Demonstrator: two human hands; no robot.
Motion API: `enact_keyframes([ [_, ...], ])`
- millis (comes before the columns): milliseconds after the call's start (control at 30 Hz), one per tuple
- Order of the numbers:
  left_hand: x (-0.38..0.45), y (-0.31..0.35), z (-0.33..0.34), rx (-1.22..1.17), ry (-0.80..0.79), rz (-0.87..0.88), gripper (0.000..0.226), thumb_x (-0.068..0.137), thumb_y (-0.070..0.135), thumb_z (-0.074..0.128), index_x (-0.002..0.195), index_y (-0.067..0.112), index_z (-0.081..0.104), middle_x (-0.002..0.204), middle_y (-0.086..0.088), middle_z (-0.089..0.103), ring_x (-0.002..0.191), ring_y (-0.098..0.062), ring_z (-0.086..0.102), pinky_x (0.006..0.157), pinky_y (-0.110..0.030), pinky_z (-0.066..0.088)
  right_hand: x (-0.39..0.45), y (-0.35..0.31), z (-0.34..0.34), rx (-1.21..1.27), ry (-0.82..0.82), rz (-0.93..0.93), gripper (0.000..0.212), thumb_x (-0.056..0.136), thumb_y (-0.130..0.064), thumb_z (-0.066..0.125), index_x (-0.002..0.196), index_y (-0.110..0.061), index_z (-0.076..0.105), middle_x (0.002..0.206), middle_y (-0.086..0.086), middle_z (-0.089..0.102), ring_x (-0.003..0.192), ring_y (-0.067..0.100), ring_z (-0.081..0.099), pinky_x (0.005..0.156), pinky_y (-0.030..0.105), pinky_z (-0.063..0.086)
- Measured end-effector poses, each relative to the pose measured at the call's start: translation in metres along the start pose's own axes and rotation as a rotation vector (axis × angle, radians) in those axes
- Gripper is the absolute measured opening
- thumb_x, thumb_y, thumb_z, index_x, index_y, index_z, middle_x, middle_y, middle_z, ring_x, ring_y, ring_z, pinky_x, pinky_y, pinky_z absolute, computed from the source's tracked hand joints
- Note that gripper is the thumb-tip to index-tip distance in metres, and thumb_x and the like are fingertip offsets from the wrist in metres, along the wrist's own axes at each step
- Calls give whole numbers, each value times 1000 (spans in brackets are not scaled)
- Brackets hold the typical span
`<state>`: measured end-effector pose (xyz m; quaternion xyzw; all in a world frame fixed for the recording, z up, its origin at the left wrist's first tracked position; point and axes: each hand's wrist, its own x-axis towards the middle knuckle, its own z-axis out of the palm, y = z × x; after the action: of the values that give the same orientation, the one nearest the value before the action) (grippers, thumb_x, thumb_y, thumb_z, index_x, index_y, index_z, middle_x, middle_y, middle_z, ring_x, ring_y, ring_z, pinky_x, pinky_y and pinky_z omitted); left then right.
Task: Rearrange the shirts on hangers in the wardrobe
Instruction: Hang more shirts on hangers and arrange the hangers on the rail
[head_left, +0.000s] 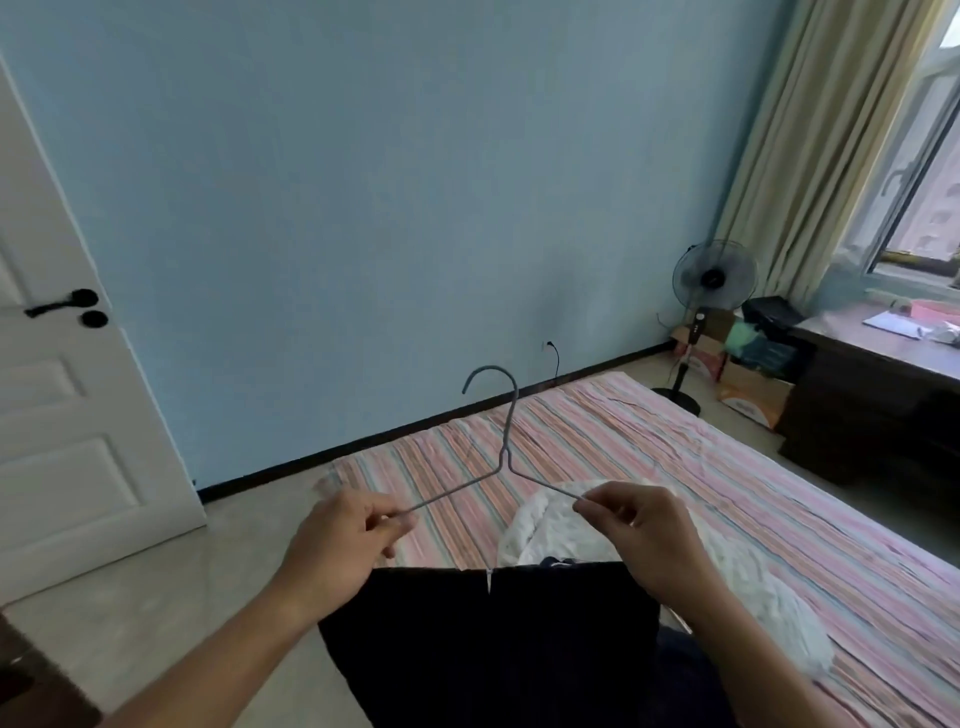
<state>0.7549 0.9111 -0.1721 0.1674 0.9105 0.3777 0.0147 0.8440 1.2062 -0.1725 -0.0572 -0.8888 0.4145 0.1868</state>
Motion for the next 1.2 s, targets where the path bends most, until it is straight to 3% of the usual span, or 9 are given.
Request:
enact_keyframes([
  [200, -49, 6, -73, -13, 147, 29, 15, 92, 23, 67, 99, 33, 77, 66, 19, 68, 53, 1, 58, 54, -18, 44, -7, -78, 13, 37, 11, -115, 9, 87, -21, 75, 87, -28, 79, 81, -23, 73, 80, -2, 68, 75, 22, 53],
  [300, -73, 9, -104, -33, 229, 29, 13, 91, 28, 68, 94, 37, 75, 65, 21, 67, 58, 1, 61, 56, -16, 42, -7, -112, 16, 89, -21, -199, 12, 88, -16, 74, 89, -27, 79, 83, -22, 73, 82, -1, 67, 75, 16, 50],
  [400, -95, 15, -131, -31, 330, 31, 12, 89, 37, 69, 79, 41, 72, 64, 17, 68, 58, -2, 62, 58, -25, 46, -5, -142, 22, 128, -55, -291, 13, 87, -17, 74, 85, -29, 78, 76, -19, 72, 73, 0, 64, 65, 11, 45],
  [500, -116, 19, -154, -45, 445, -3, 5, 86, 43, 70, 82, 41, 70, 59, 8, 66, 55, -9, 62, 64, -34, 52, -1, -173, 29, 164, -99, -375, 15, 86, -25, 73, 73, -32, 72, 66, -8, 68, 57, 3, 56, 56, 18, 42],
  [567, -131, 22, -169, -70, 497, 0, 4, 87, 39, 70, 84, 41, 69, 58, 3, 64, 53, -11, 60, 64, -37, 51, 3, -196, 35, 192, -136, -442, 16, 85, -29, 74, 70, -34, 69, 62, -9, 66, 54, 2, 54, 54, 15, 41],
  [733, -168, 36, -198, -142, 579, 13, 10, 88, 30, 70, 88, 40, 71, 59, 0, 65, 52, -8, 58, 60, -30, 47, 6, -248, 60, 280, -306, -596, 19, 86, -25, 74, 68, -30, 69, 67, -11, 68, 55, 3, 54, 56, 16, 42],
  [900, -206, 47, -213, -154, 702, -36, 16, 86, 20, 73, 85, 36, 72, 66, 1, 71, 63, -10, 66, 71, -18, 45, 3, -289, 84, 408, -472, -741, 11, 89, -20, 72, 84, -29, 76, 76, -14, 69, 55, 4, 50, 55, 10, 36],
  [1033, -239, 54, -217, -113, 823, -140, 14, 84, 10, 75, 78, 23, 74, 67, 0, 73, 64, -8, 67, 63, -8, 45, -6, -317, 111, 479, -631, -836, 12, 89, -19, 73, 82, -28, 76, 76, -16, 69, 50, 5, 45, 53, 10, 33],
  [1200, -288, 60, -224, -82, 972, -284, 11, 83, 8, 75, 79, 18, 75, 67, -1, 73, 63, -8, 66, 58, -11, 46, -23, -346, 148, 567, -812, -932, 16, 86, -21, 76, 82, -36, 78, 67, -19, 67, 53, 5, 56, 56, 21, 49],
])
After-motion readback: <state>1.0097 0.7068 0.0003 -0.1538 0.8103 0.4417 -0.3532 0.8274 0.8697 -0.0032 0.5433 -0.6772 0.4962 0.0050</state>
